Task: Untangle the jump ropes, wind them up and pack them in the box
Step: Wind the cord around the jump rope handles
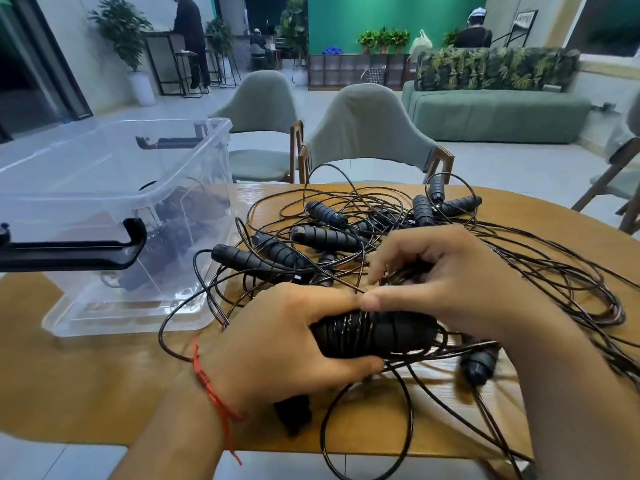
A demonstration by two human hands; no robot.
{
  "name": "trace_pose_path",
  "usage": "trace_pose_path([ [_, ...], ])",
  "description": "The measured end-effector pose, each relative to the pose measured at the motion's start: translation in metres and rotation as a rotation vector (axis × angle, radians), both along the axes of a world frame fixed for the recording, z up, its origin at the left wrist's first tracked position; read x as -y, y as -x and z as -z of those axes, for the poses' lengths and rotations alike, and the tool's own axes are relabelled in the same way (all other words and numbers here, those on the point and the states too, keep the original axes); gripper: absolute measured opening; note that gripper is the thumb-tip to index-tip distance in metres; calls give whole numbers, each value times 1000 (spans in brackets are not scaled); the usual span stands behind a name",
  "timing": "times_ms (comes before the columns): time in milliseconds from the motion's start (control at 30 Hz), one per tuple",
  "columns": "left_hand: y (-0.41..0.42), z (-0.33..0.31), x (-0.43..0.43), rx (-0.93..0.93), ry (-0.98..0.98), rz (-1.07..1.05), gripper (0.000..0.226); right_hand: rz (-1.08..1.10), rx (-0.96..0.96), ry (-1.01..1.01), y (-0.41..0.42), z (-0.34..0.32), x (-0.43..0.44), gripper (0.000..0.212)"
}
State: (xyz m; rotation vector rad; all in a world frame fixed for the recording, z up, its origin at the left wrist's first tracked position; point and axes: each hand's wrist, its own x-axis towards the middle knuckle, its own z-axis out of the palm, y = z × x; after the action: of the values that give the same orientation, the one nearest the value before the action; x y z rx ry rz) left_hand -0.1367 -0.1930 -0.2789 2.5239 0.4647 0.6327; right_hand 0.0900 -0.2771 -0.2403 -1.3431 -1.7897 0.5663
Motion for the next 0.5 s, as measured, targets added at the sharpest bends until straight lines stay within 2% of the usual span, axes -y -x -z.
trace_pose_path([
  [67,0,0,-1,14,-60,27,56,-48,-91,95,-6,5,-3,25],
  [133,0,0,-1,45,-72,53,60,-109,-184,155,-8,13,-8,23],
  [300,-1,-3,1,122,-26,70,56,-208,-392,208,-5,30,-20,18],
  [500,-1,1,3,159,82,26,49,-207,-509,203,-9,45,-30,37],
])
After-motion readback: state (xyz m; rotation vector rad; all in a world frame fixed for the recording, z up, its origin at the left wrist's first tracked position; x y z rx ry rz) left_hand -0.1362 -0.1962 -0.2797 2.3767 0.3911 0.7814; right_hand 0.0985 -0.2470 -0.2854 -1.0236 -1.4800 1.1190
